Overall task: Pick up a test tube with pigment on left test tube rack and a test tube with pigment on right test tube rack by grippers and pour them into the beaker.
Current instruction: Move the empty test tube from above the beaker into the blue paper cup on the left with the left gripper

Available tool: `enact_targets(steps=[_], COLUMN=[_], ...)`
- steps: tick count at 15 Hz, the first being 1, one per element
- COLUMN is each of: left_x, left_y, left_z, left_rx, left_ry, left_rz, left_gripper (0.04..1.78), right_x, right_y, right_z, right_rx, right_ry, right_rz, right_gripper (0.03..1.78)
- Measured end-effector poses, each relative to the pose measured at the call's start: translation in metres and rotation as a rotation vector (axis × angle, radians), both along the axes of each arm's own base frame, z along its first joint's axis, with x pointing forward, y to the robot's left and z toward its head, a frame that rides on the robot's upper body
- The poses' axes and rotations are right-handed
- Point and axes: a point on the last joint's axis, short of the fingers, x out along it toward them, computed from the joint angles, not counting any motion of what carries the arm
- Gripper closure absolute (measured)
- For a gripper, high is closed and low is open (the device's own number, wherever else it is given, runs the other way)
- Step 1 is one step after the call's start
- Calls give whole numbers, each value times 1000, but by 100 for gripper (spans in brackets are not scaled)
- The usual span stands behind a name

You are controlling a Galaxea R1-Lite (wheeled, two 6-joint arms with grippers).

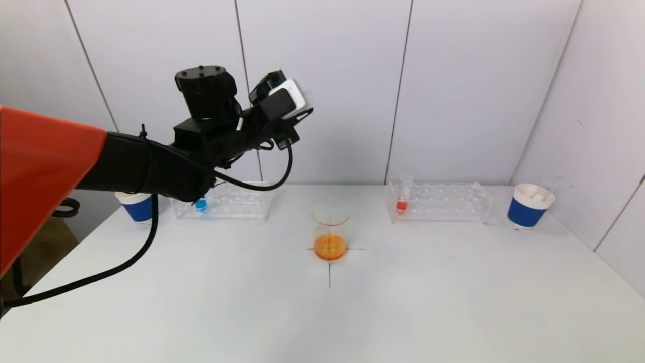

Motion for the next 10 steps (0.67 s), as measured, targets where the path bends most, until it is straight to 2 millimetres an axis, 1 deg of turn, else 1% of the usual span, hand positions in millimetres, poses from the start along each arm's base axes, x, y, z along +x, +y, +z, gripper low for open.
enact_targets(steps=[7,10], left_x=[-12,-12], left_y=[17,38], left_z=[53,74], left_rx=[-346,-516], left_ry=[136,155], left_rz=[306,404], left_gripper=[136,136], right_x=[0,0], right_y=[0,0], right_z=[0,0], right_rx=[0,-1], right_ry=[0,0], right_rz=[0,0], right_gripper=[4,4])
